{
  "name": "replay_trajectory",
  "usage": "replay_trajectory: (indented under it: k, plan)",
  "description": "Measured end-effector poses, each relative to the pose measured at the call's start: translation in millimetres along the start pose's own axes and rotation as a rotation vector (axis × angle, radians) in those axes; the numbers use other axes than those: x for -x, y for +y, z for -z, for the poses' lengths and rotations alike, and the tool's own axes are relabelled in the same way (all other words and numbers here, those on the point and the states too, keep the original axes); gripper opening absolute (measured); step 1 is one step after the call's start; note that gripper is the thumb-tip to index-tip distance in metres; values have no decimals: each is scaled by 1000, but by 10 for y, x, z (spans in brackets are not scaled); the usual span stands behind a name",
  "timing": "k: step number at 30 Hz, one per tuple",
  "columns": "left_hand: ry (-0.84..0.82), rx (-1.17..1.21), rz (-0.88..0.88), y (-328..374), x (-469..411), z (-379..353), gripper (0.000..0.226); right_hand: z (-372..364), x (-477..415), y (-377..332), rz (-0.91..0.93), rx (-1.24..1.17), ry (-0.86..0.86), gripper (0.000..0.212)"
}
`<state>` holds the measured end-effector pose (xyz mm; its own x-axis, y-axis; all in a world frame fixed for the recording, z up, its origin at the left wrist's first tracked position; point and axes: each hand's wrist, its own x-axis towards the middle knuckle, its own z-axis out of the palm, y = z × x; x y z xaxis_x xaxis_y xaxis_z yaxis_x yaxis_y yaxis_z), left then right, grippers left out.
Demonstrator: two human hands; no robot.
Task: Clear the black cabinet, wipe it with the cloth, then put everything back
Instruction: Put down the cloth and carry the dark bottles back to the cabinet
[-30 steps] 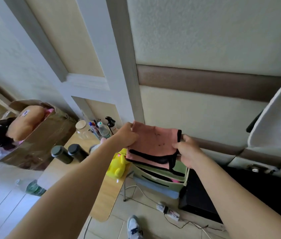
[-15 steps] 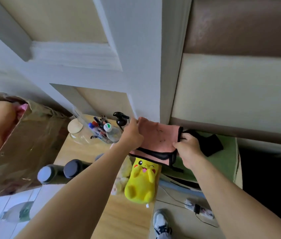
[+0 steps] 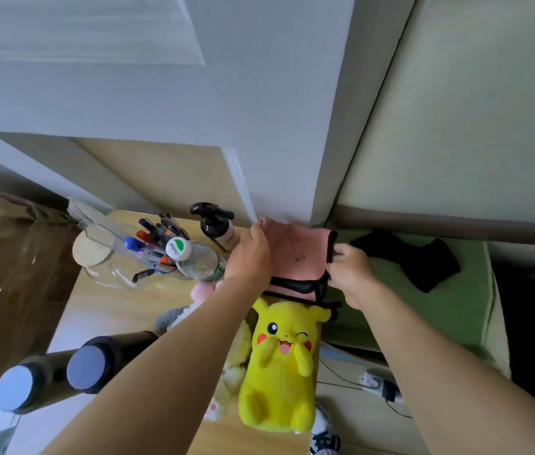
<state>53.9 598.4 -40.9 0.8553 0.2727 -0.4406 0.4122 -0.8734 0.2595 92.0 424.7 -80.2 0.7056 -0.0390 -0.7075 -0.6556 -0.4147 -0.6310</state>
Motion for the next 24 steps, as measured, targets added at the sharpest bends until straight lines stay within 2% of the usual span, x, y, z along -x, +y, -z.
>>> replay_trajectory:
  k: [2, 6, 12, 21, 24]
  plan:
    - [-18, -84, 14, -18, 23, -27, 49, 50, -41, 43, -27, 86, -35, 50]
    - [-47, -120, -6, 55, 137, 34, 45, 203, 125, -18, 11, 254, 25, 45]
    - [-72, -75, -55, 124, 415, 288, 44, 353, 612, -227, 250, 609, 4, 43]
    - [-3, 13, 31, 230, 1333, 721, 25, 676, 1682, -350, 381, 688, -62, 35]
    - [31, 39, 69, 249, 1719, 767, 30, 841, 2089, -298, 412, 674, -79, 34]
